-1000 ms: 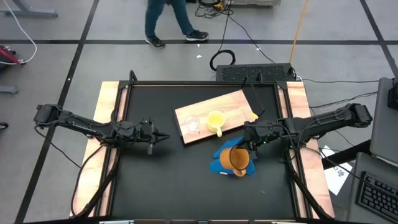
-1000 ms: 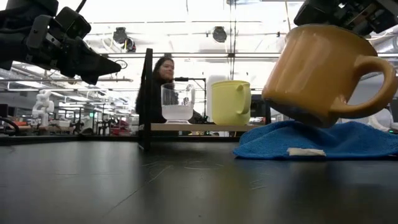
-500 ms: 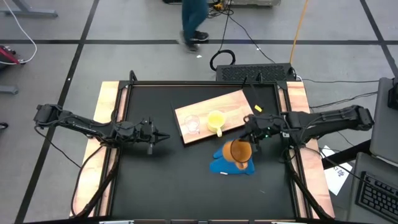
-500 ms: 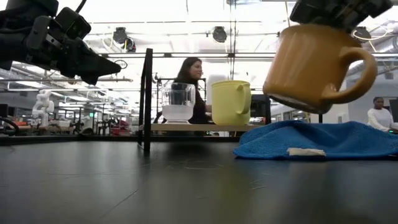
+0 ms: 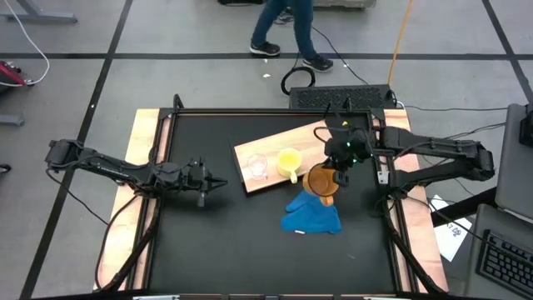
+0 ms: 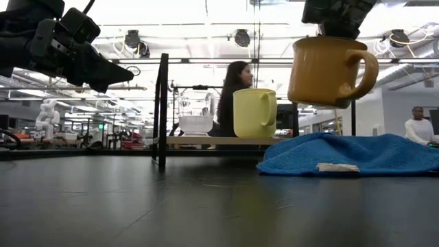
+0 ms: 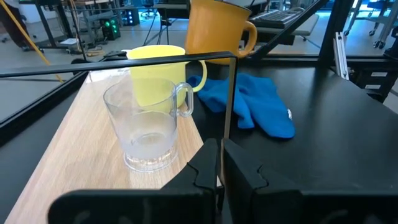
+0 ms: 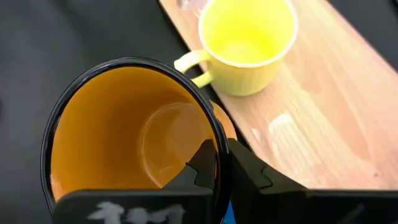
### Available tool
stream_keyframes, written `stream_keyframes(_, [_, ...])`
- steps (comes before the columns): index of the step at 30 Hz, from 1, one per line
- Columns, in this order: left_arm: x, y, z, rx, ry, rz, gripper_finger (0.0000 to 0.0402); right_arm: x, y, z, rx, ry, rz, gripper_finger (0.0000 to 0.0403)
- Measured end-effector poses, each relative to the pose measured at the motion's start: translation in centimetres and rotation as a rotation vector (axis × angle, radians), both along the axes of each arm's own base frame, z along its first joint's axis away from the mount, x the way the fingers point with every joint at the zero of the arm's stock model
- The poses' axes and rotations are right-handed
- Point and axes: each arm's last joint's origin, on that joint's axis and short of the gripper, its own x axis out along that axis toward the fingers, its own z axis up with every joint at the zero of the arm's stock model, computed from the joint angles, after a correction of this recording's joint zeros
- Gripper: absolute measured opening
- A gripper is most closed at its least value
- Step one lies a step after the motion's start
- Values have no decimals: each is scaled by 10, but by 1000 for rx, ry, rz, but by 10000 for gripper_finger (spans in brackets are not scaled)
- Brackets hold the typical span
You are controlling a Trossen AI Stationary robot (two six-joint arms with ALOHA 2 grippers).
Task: Stack small to large cups/mugs on shelf
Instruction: Put the orange mug on the shelf
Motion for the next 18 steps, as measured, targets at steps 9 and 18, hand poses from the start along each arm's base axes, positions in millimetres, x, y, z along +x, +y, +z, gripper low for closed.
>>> stream_keyframes(9, [0,0,0,0,1,0,26,-1,-27,1,39,69,-40,8])
stream_keyframes(18, [0,0,0,6,1,-1,26,-1,-51,-7,26,118,-77,8])
